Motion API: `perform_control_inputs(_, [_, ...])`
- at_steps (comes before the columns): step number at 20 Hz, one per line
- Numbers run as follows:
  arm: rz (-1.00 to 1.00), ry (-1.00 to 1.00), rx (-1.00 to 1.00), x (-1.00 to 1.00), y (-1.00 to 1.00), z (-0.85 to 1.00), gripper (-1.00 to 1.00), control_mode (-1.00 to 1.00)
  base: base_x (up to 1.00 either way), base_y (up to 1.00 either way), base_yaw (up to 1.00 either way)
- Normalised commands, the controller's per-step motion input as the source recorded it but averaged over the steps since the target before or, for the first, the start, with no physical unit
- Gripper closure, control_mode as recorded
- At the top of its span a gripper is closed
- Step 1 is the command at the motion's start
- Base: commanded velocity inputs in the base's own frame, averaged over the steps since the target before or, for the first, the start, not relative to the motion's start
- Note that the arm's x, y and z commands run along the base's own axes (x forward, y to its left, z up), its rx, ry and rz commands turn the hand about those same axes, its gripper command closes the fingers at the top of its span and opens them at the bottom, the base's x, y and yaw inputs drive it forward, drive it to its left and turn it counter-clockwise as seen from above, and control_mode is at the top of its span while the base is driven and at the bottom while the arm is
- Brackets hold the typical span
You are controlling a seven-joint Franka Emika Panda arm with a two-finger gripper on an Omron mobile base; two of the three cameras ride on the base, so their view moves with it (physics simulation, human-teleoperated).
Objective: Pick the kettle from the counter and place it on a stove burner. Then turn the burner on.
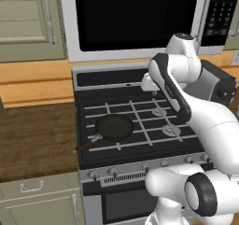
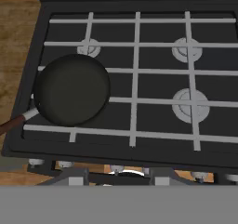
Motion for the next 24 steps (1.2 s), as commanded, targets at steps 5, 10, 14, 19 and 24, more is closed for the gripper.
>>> perform_control_inputs(5, [0.1,0.0,0.0,-0.33,0.1,0.0,-1.0,-1.0,0.0,0.0,0.0])
perform_control_inputs(10, [0.21,0.0,0.01,-0.23,0.15,0.0,-1.0,-1.0,0.0,0.0,0.0])
perform_control_inputs(14, [0.13,-0.07,0.0,-0.42,0.0,0.13,-1.0,-1.0,0.0,0.0,0.0])
perform_control_inputs(19, [0.02,-0.03,0.0,-0.58,-0.45,0.03,-1.0,-1.0,0.0,0.0,0.0])
perform_control_inputs(24, [-0.02,0.01,-0.01,-0.25,-0.92,0.0,-1.0,-1.0,0.0,0.0,0.0])
